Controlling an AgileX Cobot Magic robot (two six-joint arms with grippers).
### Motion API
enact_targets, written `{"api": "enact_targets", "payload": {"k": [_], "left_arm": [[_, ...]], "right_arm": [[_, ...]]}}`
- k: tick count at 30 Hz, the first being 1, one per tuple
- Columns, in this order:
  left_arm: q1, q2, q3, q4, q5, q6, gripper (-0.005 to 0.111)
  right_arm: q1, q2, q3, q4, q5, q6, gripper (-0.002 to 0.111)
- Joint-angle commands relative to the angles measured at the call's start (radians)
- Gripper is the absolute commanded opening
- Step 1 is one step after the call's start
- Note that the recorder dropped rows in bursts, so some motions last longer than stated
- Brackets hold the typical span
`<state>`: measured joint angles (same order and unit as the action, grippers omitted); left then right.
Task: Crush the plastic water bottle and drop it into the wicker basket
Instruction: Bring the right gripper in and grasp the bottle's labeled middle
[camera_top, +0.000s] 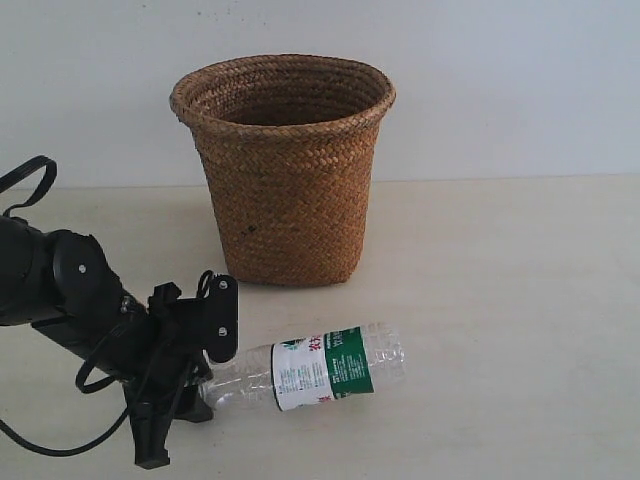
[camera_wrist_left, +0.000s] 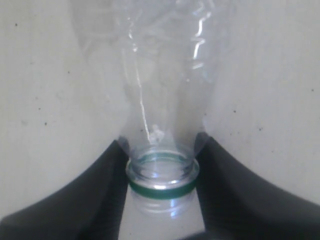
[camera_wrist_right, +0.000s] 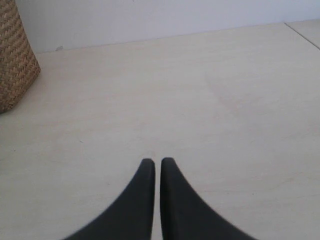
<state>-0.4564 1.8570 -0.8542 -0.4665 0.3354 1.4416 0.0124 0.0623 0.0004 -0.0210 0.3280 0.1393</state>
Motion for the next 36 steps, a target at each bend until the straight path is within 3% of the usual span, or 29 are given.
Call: {"api": "enact_targets", "payload": {"k": [1,9,19,24,27,32,36], "left_arm": [[-0.006,0.000,0.002,-0.008,0.028,-0.010,0.004],[-0.006,0.000,0.002,-0.008,0.032,-0.010,0.004],[-0.006,0.000,0.002,-0.008,0.038,-0.010,0.004],[-0.006,0.000,0.002,-0.008,0.038,-0.010,0.004],[-0.006,0.000,0.002,-0.008,0.038,-0.010,0.004],[-0.006,0.000,0.002,-0.008,0.038,-0.010,0.004],[-0.006,0.000,0.002,-0.008,0.040,-0.010,0.004]], "right_arm": [[-0.003,-0.005,0.000,-0.006,-0.005,-0.003,0.001],[-0.003,-0.005,0.000,-0.012,-0.015,-0.010,0.001],[-0.003,-0.005,0.000,-0.085,-0.230,-0.095,0.001],[-0.003,-0.005,0.000,0.230,-0.373,0.258,0.001],[-0.001,-0.005,0.000,0.309,-0.394,0.393,0.001],[0.032,0.000,-0.047,0.253,-0.356,0.407,0.001],[0.136,0.079,-0.153,0.252,-0.354,0.407,0.001]]}}
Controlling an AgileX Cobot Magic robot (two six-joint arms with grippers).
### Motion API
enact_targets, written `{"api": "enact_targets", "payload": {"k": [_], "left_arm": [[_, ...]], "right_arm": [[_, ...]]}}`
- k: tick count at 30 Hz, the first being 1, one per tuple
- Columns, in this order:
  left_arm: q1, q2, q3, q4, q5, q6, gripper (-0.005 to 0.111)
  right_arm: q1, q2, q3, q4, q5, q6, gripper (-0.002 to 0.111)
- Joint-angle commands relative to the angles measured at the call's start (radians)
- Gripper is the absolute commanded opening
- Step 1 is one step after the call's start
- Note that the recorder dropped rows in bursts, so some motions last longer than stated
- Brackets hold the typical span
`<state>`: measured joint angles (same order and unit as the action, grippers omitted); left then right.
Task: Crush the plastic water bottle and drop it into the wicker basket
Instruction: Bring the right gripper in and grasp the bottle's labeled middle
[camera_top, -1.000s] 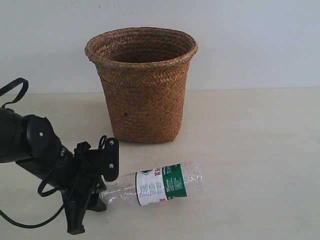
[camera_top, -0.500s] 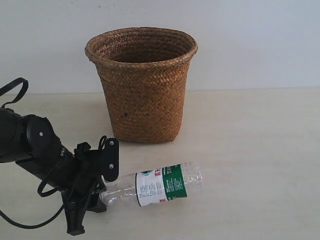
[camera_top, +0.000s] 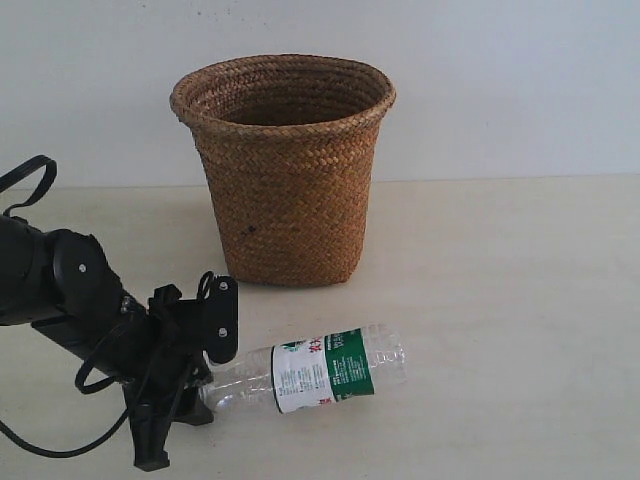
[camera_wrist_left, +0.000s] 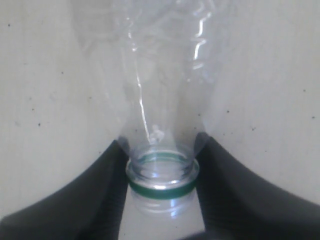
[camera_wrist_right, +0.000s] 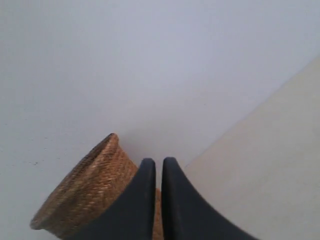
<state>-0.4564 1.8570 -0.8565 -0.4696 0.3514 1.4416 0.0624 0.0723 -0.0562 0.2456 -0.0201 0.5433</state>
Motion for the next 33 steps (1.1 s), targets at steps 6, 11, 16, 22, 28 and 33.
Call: {"api": "enact_targets", "payload": {"k": [6,11,16,22,28,33], "left_arm": [[-0.006,0.000,0.004,-0.005,0.046,-0.010,0.004],[-0.006,0.000,0.004,-0.005,0.062,-0.010,0.004],[-0.006,0.000,0.004,-0.005,0.069,-0.010,0.004],[-0.006,0.000,0.004,-0.005,0.069,-0.010,0.004],[-0.006,0.000,0.004,-0.001,0.069,-0.010,0.004],[-0.006,0.000,0.004,-0.001,0.077,-0.007,0.004]], "right_arm": [[0.323,0.380,-0.270,-0.010,-0.069,0.017,0.001],[0.554,0.749,-0.420,-0.052,-0.128,0.048,0.001],[0.610,1.081,-0.555,-0.102,0.030,-0.045,0.001],[0.610,1.355,-0.655,-0.102,0.134,-0.134,0.001],[0.712,1.446,-0.655,-0.102,0.030,-0.162,0.001],[0.715,1.510,-0.655,-0.098,-0.032,-0.160,0.001]]}}
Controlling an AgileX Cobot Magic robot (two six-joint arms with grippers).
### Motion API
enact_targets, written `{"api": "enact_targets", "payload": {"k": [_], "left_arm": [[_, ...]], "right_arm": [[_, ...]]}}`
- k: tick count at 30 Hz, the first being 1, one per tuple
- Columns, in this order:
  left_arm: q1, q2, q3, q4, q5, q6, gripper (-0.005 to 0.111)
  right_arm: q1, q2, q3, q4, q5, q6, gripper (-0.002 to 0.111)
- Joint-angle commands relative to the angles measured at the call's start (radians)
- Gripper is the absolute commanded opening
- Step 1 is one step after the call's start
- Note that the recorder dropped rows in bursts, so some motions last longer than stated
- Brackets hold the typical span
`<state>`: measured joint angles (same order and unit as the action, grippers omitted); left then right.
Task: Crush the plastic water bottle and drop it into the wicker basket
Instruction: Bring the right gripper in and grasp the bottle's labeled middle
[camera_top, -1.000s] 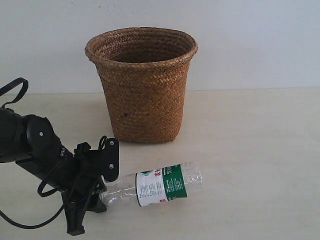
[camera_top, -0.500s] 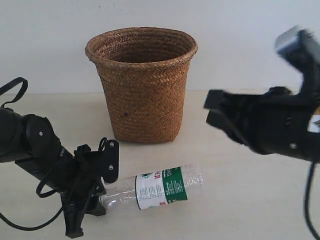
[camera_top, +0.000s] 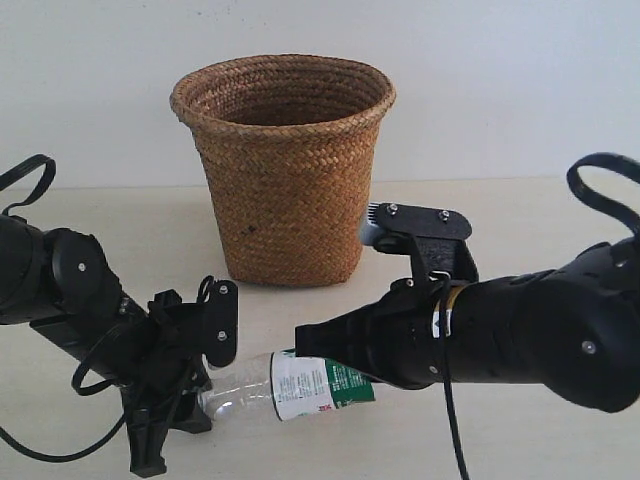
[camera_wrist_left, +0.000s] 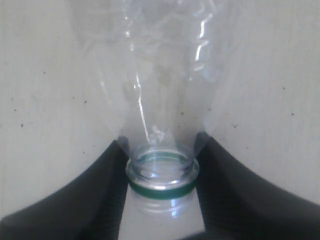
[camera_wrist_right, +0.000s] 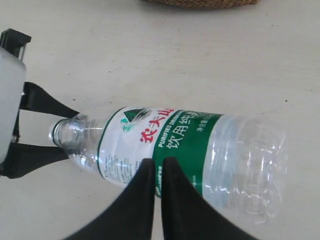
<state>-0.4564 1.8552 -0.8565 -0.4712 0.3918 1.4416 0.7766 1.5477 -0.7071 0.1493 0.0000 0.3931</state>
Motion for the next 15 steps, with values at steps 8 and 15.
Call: {"api": "enact_targets", "payload": {"k": [8,15], "left_arm": [[-0.006,0.002,0.004,0.019,0.054,-0.005,0.004],[-0.006,0.002,0.004,0.019,0.054,0.009,0.004]], "right_arm": [[-0.018,0.114,-0.004,-0.002,-0.094,-0.010,0.001],[-0.070,0.113,-0.004,-0.002,-0.067,-0.014,0.001]]}}
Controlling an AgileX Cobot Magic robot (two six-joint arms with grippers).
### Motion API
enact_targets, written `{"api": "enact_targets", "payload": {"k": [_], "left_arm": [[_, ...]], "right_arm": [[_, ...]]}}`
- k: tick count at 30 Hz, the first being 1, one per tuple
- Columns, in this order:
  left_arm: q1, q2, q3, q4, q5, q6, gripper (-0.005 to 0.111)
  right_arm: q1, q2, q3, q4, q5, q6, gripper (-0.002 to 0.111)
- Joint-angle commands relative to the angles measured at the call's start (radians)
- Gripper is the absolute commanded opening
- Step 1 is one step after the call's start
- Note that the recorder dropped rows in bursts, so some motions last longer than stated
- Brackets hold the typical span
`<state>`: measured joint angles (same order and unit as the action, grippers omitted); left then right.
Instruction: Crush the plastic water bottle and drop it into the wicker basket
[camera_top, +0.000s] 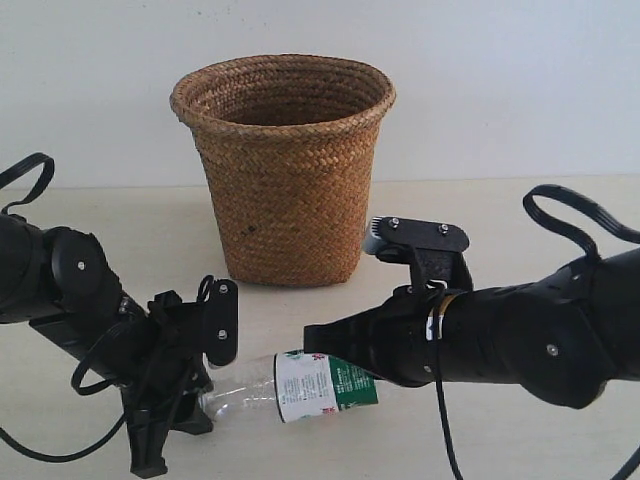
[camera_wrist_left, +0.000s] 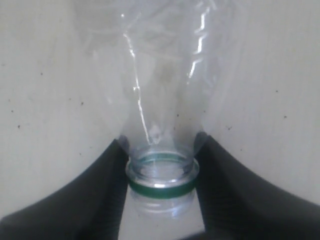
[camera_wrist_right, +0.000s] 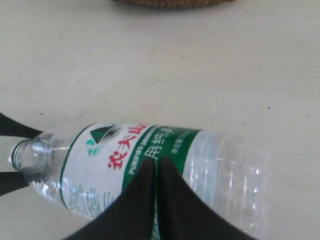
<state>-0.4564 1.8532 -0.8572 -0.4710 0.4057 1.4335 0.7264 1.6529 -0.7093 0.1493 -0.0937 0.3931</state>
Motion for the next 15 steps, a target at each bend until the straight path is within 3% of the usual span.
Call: {"api": "enact_targets", "payload": {"k": [1,15], "left_arm": [[-0.006,0.004,0.005,0.019,0.038,0.022,0.004],[-0.006,0.004,0.005,0.019,0.019,0.025,0.004]], "right_arm": [[-0.020,0.009,-0.002,-0.002,0.030,-0.017,0.001],[-0.018,0.023,-0.002,-0.002,0.143,-0.017,0.001]]}}
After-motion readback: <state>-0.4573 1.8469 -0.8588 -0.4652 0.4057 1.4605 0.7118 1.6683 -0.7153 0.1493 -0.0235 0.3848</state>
